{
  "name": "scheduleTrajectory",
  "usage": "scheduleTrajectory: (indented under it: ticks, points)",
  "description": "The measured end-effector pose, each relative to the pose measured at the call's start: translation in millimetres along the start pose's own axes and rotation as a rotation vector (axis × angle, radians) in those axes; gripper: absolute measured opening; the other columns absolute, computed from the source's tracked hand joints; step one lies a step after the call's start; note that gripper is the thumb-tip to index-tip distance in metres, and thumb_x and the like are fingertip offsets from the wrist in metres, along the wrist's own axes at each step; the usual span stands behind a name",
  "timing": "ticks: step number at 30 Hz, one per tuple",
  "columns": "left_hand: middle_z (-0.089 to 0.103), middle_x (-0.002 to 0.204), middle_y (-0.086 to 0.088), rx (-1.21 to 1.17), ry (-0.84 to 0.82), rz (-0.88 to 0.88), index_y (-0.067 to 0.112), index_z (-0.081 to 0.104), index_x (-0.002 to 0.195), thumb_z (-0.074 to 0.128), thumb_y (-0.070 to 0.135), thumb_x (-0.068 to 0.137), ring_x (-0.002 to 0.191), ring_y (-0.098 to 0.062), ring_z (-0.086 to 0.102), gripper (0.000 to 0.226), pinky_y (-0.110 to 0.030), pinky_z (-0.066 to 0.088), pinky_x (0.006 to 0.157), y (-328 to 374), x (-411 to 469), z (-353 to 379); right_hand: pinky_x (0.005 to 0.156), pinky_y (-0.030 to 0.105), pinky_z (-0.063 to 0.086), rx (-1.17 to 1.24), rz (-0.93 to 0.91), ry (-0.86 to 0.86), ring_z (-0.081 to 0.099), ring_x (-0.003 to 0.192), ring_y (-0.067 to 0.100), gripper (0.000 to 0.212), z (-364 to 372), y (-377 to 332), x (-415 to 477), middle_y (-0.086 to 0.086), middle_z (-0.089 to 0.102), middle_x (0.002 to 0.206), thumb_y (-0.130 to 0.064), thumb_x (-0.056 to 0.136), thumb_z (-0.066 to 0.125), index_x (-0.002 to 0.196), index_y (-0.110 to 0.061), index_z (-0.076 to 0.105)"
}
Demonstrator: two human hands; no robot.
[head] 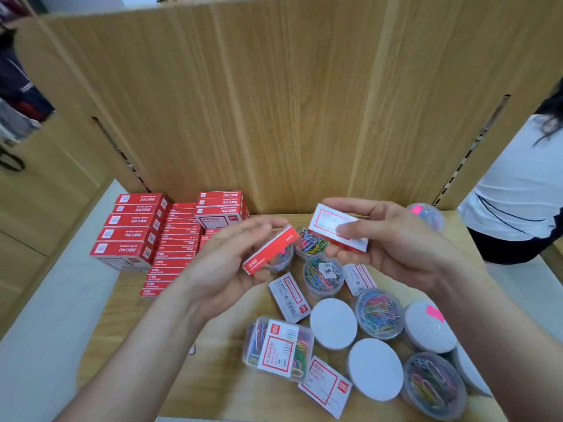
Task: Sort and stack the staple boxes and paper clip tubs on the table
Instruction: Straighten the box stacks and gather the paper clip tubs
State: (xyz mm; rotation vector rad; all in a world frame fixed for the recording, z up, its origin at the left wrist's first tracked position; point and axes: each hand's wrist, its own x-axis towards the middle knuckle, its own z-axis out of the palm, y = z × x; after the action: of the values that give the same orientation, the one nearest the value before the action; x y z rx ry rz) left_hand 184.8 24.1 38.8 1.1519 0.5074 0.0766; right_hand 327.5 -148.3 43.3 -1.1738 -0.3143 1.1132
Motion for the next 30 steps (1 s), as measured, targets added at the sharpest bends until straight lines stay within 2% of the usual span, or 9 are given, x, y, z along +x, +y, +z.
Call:
scheduleTrajectory:
  ticks: [3, 8, 10, 12, 15, 19, 23, 26, 30]
  points:
    - [0.062, 0.107, -0.02, -0.117, -0.023, 0.001, 0.001, 0.064, 0.114, 0.057, 0.001, 0.075, 0.068, -0.015, 0.046, 0.039, -0.019, 0.034, 0.046, 2.7, -2.0, -3.5, 0.044, 0.02, 0.052, -0.12, -0.062, 0.075, 0.069, 0.057, 0.02, 0.037, 6.3, 1.8, 3.5, 0.019, 0.071, 0.087, 0.0, 0.076, 0.066, 0.112, -0.007, 0.063]
    - [0.071, 0.094, -0.011, -0.192, -0.009, 0.124, 0.002, 0.064, 0.112, 0.056, -0.003, 0.07, 0.077, -0.018, 0.066, 0.044, -0.023, 0.054, 0.062, 2.4, -4.6, -10.4, 0.041, 0.019, 0.039, -0.342, -0.13, 0.097, 0.054, 0.046, 0.015, 0.016, 23.3, 7.8, 10.4, 0.015, 0.065, 0.071, -0.006, 0.094, 0.05, 0.095, -0.009, 0.065]
    - [0.073, 0.089, -0.009, -0.085, 0.077, 0.262, 0.005, 0.065, 0.107, 0.065, -0.007, 0.065, 0.082, -0.019, 0.069, 0.043, -0.026, 0.056, 0.072, 2.6, -4.8, -12.2, 0.043, 0.019, 0.041, -0.356, -0.114, 0.041, 0.054, 0.05, 0.016, 0.018, 32.8, 10.6, 13.4, 0.016, 0.064, 0.076, -0.019, 0.094, 0.053, 0.1, -0.004, 0.064]
    - [0.074, 0.086, -0.005, 0.145, 0.185, 0.437, 0.012, 0.069, 0.095, 0.076, -0.01, 0.06, 0.08, -0.017, 0.069, 0.042, -0.024, 0.054, 0.069, 3.5, -7.6, -13.3, 0.048, 0.019, 0.044, -0.356, -0.078, -0.024, 0.056, 0.054, 0.016, 0.034, 40.2, 13.5, 16.0, 0.012, 0.066, 0.078, -0.033, 0.089, 0.056, 0.104, -0.004, 0.064]
    - [0.074, 0.086, 0.005, 0.514, 0.28, 0.739, 0.021, 0.072, 0.071, 0.074, -0.013, 0.066, 0.084, -0.011, 0.068, 0.034, -0.02, 0.05, 0.073, 3.1, -12.7, -18.5, 0.049, 0.019, 0.047, -0.256, 0.005, -0.071, 0.056, 0.054, 0.015, 0.053, 46.6, 15.8, 20.5, 0.011, 0.067, 0.076, -0.049, 0.085, 0.052, 0.107, -0.003, 0.064]
    - [0.073, 0.094, 0.012, 0.768, 0.208, 0.878, 0.022, 0.072, 0.071, 0.066, -0.01, 0.067, 0.108, -0.012, 0.061, 0.033, -0.028, 0.045, 0.094, -5.0, -13.5, -31.0, 0.043, 0.016, 0.045, -0.129, -0.01, -0.102, 0.056, 0.047, 0.011, 0.033, 53.1, 19.5, 24.1, 0.013, 0.064, 0.07, -0.032, 0.078, 0.064, 0.099, -0.007, 0.065]
    - [0.066, 0.12, -0.002, 0.54, 0.045, 0.751, 0.02, 0.071, 0.098, 0.068, -0.001, 0.071, 0.129, -0.021, 0.048, 0.035, -0.041, 0.04, 0.105, -7.9, -18.2, -35.1, 0.042, 0.017, 0.043, -0.158, -0.115, -0.042, 0.055, 0.045, 0.013, 0.011, 56.7, 26.1, 27.5, 0.015, 0.063, 0.068, -0.011, 0.079, 0.068, 0.09, -0.01, 0.063]
    - [0.053, 0.134, -0.005, 0.435, 0.063, 0.615, 0.022, 0.06, 0.122, 0.079, 0.015, 0.067, 0.128, -0.022, 0.049, 0.059, -0.035, 0.047, 0.095, -0.8, -24.2, -40.6, 0.045, 0.019, 0.043, -0.236, -0.194, -0.03, 0.055, 0.048, 0.014, 0.013, 58.5, 26.9, 26.9, 0.016, 0.064, 0.071, -0.006, 0.082, 0.067, 0.095, -0.005, 0.063]
    - [0.063, 0.117, 0.006, 0.594, 0.228, 0.514, 0.036, 0.064, 0.114, 0.085, 0.025, 0.06, 0.089, -0.014, 0.064, 0.059, -0.015, 0.046, 0.05, 1.8, -25.6, -43.2, 0.048, 0.019, 0.046, -0.25, -0.225, -0.053, 0.056, 0.051, 0.016, 0.017, 63.9, 29.2, 27.2, 0.017, 0.063, 0.074, -0.013, 0.081, 0.066, 0.097, -0.007, 0.064]
